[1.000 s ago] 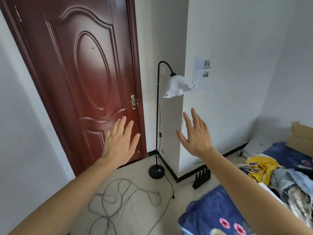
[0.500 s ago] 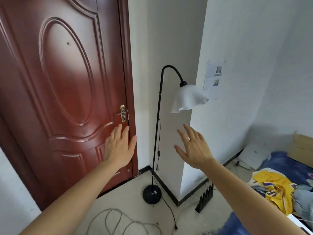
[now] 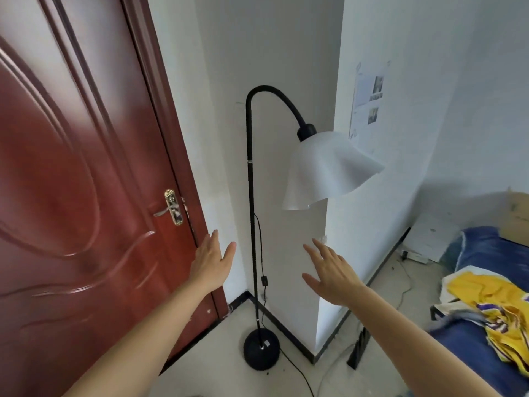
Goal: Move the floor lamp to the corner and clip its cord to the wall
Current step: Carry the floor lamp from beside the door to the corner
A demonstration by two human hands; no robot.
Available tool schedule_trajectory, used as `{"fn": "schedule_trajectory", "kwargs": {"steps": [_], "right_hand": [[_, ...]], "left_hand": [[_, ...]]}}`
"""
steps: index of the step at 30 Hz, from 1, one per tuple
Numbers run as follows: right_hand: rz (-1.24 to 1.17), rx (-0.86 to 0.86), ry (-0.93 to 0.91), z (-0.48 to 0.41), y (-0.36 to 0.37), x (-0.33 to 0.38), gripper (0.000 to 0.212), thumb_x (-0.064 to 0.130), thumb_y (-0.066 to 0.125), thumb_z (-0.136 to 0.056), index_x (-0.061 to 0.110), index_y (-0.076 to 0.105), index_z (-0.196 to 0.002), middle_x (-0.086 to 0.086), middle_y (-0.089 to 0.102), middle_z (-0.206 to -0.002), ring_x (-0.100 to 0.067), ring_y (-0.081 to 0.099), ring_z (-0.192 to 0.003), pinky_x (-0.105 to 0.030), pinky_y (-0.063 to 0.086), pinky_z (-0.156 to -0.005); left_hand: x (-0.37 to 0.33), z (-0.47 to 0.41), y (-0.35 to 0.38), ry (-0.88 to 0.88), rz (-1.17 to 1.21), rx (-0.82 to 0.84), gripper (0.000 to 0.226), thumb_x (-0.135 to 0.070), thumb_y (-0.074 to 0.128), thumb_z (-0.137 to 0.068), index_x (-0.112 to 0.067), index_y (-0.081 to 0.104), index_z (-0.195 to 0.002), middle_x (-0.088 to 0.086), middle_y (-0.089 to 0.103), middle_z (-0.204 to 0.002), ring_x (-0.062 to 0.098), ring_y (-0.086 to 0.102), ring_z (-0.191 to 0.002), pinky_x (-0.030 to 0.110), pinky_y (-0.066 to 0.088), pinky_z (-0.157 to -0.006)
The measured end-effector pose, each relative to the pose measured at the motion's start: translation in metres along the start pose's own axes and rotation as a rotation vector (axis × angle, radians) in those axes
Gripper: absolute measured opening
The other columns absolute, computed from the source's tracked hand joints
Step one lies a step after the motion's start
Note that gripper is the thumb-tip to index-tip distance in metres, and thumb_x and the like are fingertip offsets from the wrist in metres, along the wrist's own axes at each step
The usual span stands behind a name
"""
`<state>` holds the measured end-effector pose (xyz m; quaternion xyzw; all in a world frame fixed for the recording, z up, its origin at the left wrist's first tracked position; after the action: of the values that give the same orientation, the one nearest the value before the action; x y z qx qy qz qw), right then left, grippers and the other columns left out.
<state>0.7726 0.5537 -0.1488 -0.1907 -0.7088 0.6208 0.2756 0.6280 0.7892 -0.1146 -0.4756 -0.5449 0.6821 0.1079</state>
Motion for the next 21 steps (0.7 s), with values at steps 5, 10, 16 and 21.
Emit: {"fn": "schedule_trajectory", "kwargs": {"steps": [5, 10, 16, 21], "right_hand": [[-0.089, 0.110, 0.013, -0.085, 0.030, -0.024, 0.073, 0.051, 0.041, -0.099, 0.018, 0.008, -0.156, -0.011, 0.010, -0.165, -0.032, 0.025, -0.146, -0.045, 0.028, -0.116], [-0.245, 0.182, 0.068, -0.140, 0.059, -0.027, 0.070, 0.047, 0.045, -0.099, 0.017, 0.014, -0.154, -0.014, 0.029, -0.157, -0.034, 0.040, -0.136, -0.048, 0.040, -0.107], [-0.336, 0.373, 0.202, -0.195, 0.127, -0.032, 0.070, 0.055, 0.036, -0.099, 0.025, 0.009, -0.155, -0.006, 0.028, -0.159, -0.031, 0.044, -0.135, -0.045, 0.034, -0.111], [-0.425, 0.305, 0.312, -0.231, 0.158, -0.026, 0.078, 0.043, 0.054, -0.095, 0.025, 0.008, -0.155, -0.009, 0.020, -0.161, -0.034, 0.033, -0.141, -0.048, 0.034, -0.113]], "left_hand": [[-0.019, -0.099, 0.027, 0.079, 0.002, 0.082, 0.076, -0.055, 0.029, -0.102, -0.010, 0.002, -0.158, 0.010, 0.007, -0.167, 0.023, 0.006, -0.154, 0.038, 0.007, -0.123], [-0.018, -0.162, 0.060, 0.041, 0.105, 0.158, 0.082, -0.061, 0.031, -0.099, -0.013, 0.001, -0.158, 0.010, 0.012, -0.167, 0.025, 0.012, -0.153, 0.042, 0.013, -0.123], [-0.038, -0.228, 0.077, 0.183, 0.316, 0.146, 0.054, -0.054, 0.036, -0.101, -0.024, 0.037, -0.146, -0.014, 0.050, -0.138, 0.010, 0.044, -0.133, 0.030, 0.033, -0.106], [-0.041, -0.276, 0.098, 0.285, 0.365, 0.213, 0.032, -0.048, 0.030, -0.104, -0.028, 0.055, -0.109, -0.013, 0.064, -0.098, -0.014, 0.057, -0.074, 0.007, 0.040, -0.065]]}}
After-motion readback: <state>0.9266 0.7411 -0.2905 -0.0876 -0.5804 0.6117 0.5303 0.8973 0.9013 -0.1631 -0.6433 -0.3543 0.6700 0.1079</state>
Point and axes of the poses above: each hand's wrist, its own z-axis away from the middle knuckle, its own y-axis out of the palm, x = y × z, the point moved 9 cm from there along -z, towards the middle knuckle
